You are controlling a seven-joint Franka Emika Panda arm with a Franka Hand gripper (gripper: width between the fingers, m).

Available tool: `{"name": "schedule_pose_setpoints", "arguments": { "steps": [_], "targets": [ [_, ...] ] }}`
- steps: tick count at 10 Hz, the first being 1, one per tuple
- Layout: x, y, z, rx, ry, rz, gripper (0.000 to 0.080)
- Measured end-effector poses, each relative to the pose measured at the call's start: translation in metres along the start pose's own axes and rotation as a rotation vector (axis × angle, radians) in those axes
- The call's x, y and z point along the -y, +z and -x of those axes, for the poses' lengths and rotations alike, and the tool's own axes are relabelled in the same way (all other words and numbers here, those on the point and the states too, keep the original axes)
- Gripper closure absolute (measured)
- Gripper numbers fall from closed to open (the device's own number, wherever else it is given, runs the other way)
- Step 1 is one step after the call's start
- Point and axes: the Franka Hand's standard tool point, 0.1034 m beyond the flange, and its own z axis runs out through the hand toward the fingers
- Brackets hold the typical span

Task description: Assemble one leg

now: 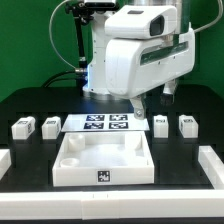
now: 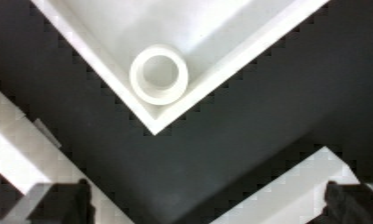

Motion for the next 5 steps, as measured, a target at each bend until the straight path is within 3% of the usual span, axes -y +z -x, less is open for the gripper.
{"name": "schedule_pose_setpoints", "arguments": {
  "steps": [5],
  "targets": [
    [0.0001, 0.0005, 0.0001, 0.0, 0.0, -0.001, 0.015]
  ]
}}
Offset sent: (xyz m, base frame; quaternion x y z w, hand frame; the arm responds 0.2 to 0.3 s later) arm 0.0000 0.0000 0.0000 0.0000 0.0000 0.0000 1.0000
